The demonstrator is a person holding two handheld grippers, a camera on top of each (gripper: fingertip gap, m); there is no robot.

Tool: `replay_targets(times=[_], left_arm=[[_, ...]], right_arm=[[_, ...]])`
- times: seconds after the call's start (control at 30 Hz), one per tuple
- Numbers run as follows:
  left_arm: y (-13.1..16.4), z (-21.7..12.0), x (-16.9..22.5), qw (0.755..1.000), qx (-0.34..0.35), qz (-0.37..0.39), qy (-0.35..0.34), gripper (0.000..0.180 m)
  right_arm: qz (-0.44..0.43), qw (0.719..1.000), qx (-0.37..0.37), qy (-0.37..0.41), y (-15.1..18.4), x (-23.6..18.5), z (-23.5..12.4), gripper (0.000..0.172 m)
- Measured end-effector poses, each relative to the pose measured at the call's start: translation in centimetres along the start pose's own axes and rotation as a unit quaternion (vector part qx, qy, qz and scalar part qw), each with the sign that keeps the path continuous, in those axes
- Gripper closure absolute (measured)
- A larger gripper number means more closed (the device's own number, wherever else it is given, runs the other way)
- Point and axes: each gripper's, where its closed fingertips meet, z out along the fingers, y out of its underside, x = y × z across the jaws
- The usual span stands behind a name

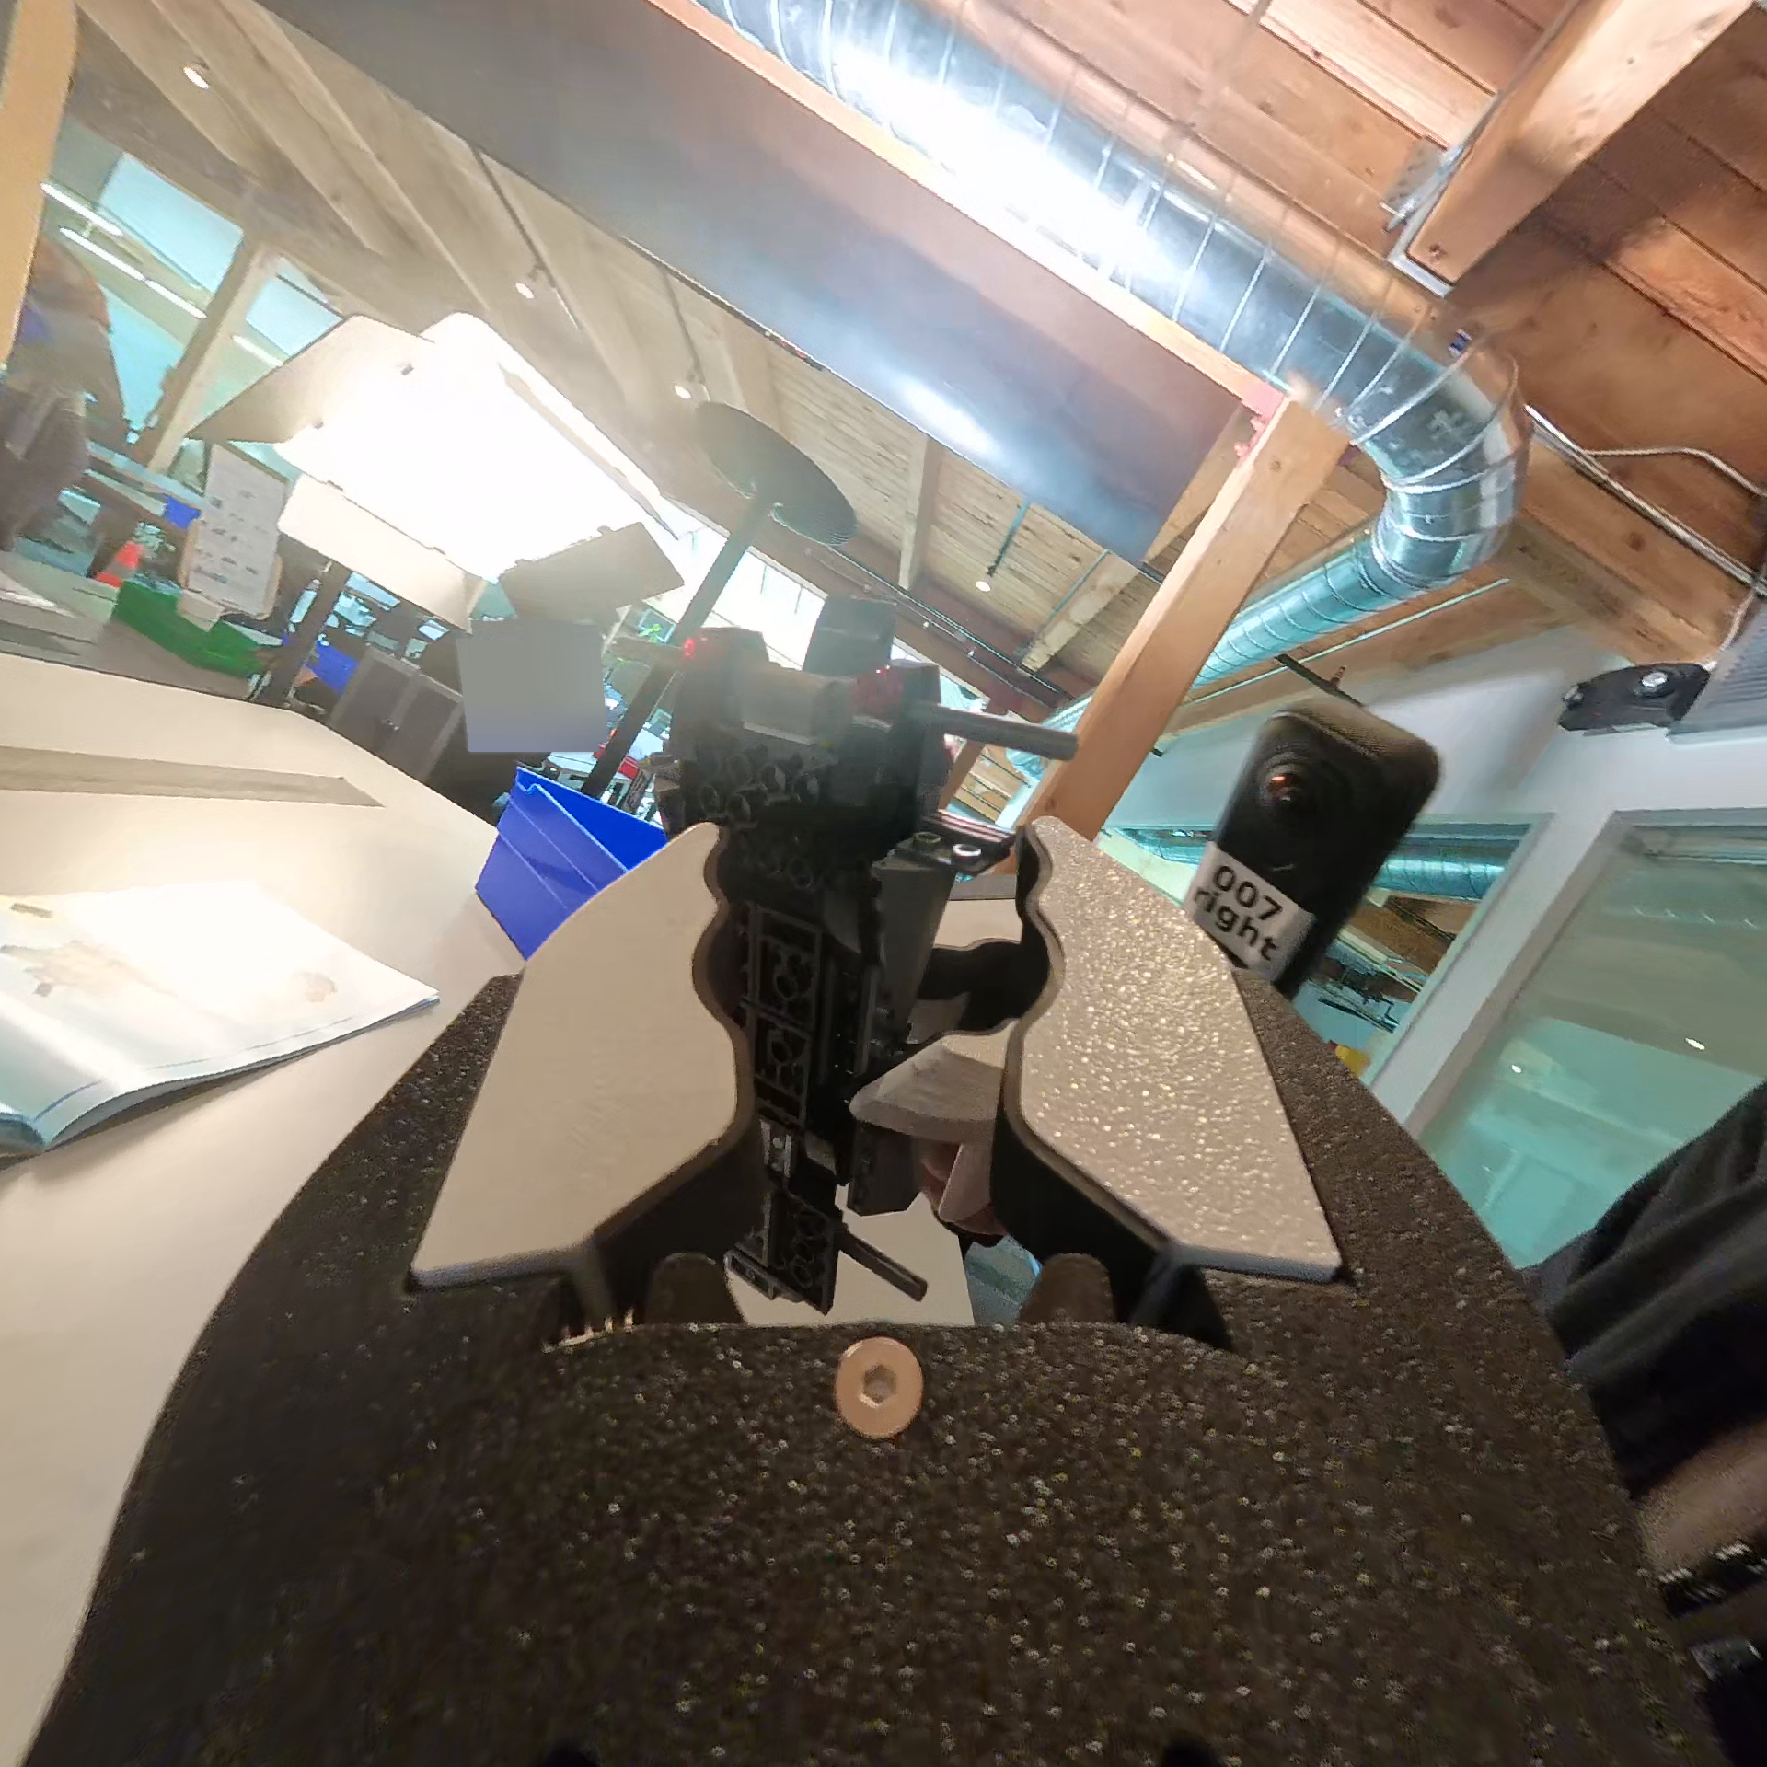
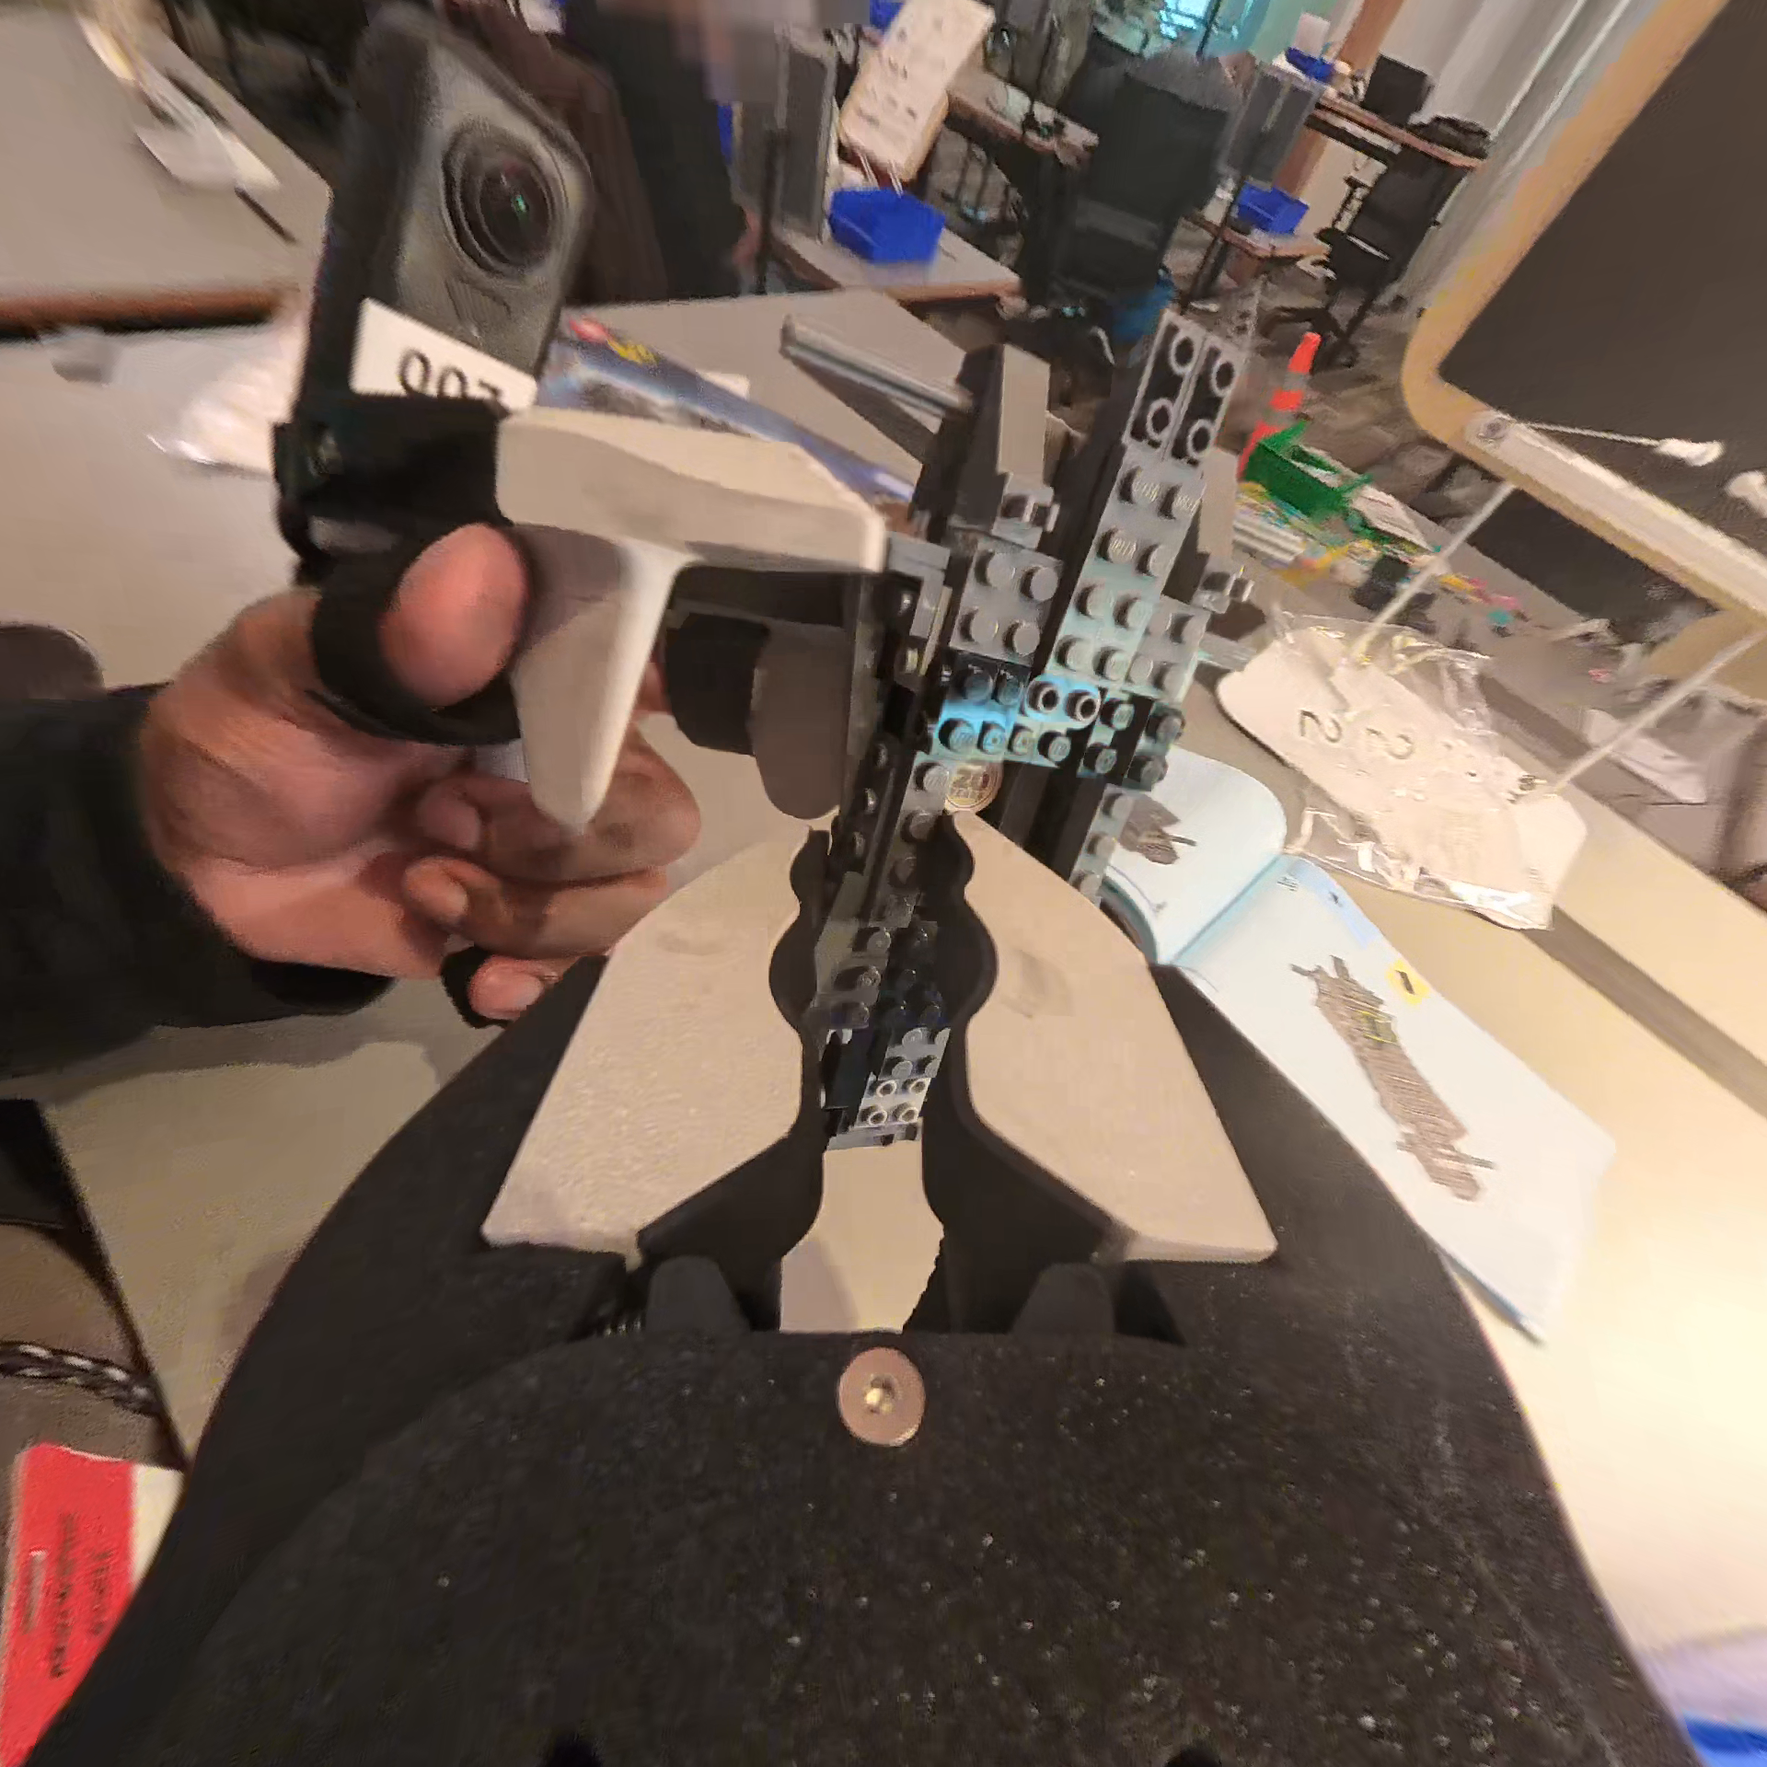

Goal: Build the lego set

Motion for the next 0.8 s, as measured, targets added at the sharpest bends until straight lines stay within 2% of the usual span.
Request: replay_targets(times=[0.13, 0.3, 0.47, 0.6, 0.8], left_arm=[[-0.2, -0.5, -0.3, 1.0, -0.02, 0.006, 0.009, 0.119], [0.3, -0.6, -0.6, 0.997, -0.067, -0.01, 0.023, 0.108], [1.5, 0.3, 0.0, 0.994, -0.11, -0.007, 0.028, 0.102], [1.7, 1.0, 0.6, 0.993, -0.114, -0.017, 0.034, 0.1], [2.5, 1.5, 1.4, 0.989, -0.146, 0.012, 0.029, 0.093]], right_arm=[[0.066, 0.993, 0.063, -0.071, -0.5, -0.4, -0.8, 0.152], [0.133, 0.967, 0.144, -0.162, -1.5, -0.8, -2.4, 0.152], [0.145, 0.959, 0.164, -0.182, -1.7, -0.8, -3.0, 0.152], [0.145, 0.957, 0.167, -0.19, -1.8, -1.1, -3.2, 0.152], [0.144, 0.955, 0.17, -0.194, -2.1, -1.4, -3.7, 0.152]])
